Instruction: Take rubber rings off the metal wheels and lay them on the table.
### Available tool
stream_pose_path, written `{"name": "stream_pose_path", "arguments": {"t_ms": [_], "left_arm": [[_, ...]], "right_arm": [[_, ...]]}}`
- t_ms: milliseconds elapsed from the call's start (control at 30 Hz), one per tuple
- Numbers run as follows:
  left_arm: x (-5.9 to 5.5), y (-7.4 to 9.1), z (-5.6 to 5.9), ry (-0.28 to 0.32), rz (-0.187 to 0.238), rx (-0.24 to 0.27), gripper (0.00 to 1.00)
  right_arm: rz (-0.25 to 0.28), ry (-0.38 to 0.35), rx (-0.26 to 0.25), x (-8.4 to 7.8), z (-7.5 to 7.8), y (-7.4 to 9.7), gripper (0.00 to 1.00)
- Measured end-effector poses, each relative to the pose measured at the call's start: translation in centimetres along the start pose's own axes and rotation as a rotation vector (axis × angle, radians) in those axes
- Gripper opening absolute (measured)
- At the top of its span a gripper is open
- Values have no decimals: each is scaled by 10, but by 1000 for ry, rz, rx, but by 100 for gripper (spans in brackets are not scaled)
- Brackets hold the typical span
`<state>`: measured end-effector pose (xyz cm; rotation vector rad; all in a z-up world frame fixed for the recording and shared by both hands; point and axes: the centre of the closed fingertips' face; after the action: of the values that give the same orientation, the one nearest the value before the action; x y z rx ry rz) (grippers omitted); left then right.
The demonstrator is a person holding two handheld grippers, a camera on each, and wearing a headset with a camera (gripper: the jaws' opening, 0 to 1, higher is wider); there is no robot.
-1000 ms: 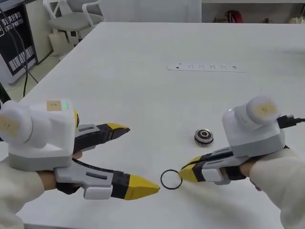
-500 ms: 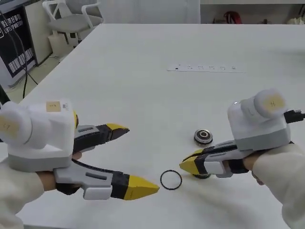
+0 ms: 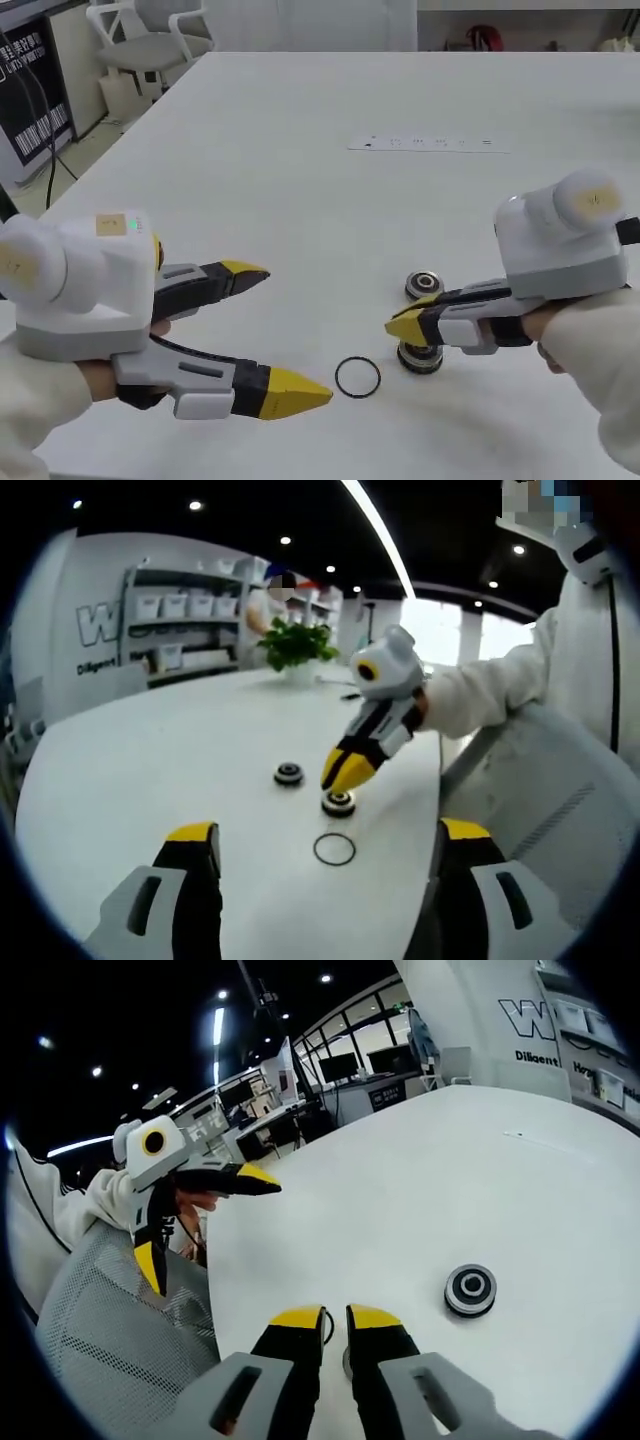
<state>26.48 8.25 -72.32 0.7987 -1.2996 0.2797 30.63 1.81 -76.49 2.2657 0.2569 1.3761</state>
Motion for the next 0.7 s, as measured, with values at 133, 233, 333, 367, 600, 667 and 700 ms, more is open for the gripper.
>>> {"name": "stream_pose_path", "arguments": {"t_ms": [133, 233, 333, 367, 600, 667, 700], "left_arm": [[0, 0, 0, -1, 0, -1, 91], [0, 0, 0, 0, 0, -1, 91], [0, 0, 1, -1, 0, -1, 91], [0, 0, 1, -1, -1, -1, 91], [0, 0, 1, -1, -2, 0, 90], [0, 0, 2, -2, -3, -2, 90], [0, 0, 2, -3, -2, -3, 90]], "right_arm": [[15, -3, -14, 3, 3, 4, 6], [29, -8, -23, 6, 6, 8, 6], [47, -15, -35, 10, 9, 12, 6], [52, -17, -38, 10, 10, 13, 6], [90, -39, -63, 15, 19, 24, 6], [98, -44, -70, 16, 21, 26, 6], [103, -48, -73, 16, 22, 28, 6]]}}
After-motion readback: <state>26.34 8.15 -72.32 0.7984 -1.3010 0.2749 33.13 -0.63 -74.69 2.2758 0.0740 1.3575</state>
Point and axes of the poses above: the centre of the closed fingertips' face, and the gripper's own axes: y roughly backward along the fingers, z roughly to its right, x roughly out of its top, and after that the axes turned 8 degrees about x, right-handed
